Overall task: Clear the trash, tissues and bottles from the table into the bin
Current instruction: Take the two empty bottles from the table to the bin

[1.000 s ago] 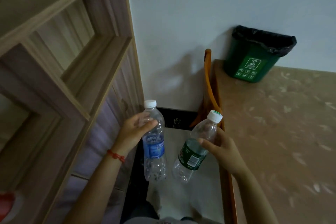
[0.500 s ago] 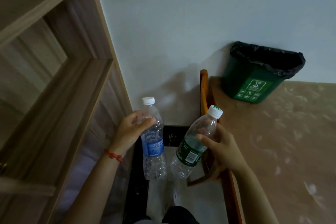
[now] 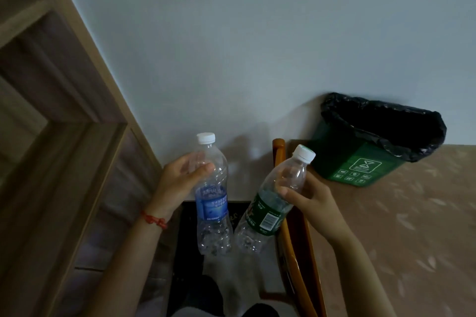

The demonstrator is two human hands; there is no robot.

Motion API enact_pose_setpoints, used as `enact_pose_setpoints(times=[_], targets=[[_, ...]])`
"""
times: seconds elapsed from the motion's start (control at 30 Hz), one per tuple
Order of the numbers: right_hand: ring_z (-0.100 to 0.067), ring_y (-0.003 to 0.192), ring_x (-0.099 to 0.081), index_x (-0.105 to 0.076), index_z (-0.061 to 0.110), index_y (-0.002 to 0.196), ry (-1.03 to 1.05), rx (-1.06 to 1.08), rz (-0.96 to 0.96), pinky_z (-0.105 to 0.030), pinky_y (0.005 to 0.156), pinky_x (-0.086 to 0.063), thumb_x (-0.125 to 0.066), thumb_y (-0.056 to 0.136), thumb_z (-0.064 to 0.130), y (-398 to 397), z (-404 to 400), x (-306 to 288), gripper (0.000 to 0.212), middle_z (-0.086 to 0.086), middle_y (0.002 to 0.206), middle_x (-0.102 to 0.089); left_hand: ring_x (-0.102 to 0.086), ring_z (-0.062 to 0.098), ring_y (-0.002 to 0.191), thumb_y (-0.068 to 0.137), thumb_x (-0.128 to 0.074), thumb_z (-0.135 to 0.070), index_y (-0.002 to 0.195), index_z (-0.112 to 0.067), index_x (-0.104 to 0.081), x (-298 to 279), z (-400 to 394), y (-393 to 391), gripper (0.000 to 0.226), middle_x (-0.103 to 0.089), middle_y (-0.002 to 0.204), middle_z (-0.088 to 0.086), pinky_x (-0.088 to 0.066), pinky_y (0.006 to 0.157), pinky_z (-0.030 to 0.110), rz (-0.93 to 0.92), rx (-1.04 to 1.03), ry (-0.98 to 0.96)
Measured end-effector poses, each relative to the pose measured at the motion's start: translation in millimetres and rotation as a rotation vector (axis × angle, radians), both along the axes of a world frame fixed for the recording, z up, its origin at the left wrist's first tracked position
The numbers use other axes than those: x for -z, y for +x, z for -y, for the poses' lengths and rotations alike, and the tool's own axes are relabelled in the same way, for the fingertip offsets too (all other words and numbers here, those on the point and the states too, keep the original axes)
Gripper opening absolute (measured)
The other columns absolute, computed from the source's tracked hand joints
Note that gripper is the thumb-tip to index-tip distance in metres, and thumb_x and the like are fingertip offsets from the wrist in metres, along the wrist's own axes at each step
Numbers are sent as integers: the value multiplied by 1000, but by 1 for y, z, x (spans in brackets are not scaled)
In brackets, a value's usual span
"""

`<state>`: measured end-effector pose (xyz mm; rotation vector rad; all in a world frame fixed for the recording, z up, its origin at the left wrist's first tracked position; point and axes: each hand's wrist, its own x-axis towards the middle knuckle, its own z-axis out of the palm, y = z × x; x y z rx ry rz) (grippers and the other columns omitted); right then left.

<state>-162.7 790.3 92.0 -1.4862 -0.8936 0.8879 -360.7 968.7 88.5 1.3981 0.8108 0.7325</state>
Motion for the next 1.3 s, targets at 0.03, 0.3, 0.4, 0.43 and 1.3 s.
enact_pose_setpoints(times=[0.03,0.3,0.4,0.43,1.3], targets=[[-14,96,-67,-60,19,108,1,6,4,-19,73,-53,-66,75,27,5,-5,-1,35,6,105,-70,-65,5,78,62,-80,-30,99,-14,-66,-1,-9,8,43,-72,80,-12,-53,66,12,4,0,5],[-13,92,-68,-64,25,100,41,223,20,-18,73,-53,-69,77,23,43,-34,-23,23,4,100,-72,-65,11,84,50,-69,-53,92,-27,-66,-15,-78,92,49,-71,91,-7,-52,74,22,-26,223,45],[-16,93,-68,-64,28,99,39,328,40,-23,76,-55,-66,76,23,53,-35,-31,24,1,102,-71,-64,17,90,45,-74,-59,93,-30,-66,-23,-95,127,57,-68,100,-2,-51,77,27,-1,343,25],[-16,94,-67,-64,28,101,41,354,45,-23,76,-55,-66,75,25,56,-34,-33,26,0,102,-71,-65,16,88,44,-74,-60,92,-31,-66,-26,-99,139,57,-69,100,-2,-52,74,25,7,380,25],[-7,77,-70,-64,30,92,45,918,333,-13,63,-52,-68,74,39,143,21,-123,21,13,84,-74,-66,9,83,77,-65,-28,102,-17,-65,-36,-59,276,27,-69,93,-2,-52,64,18,12,720,18]])
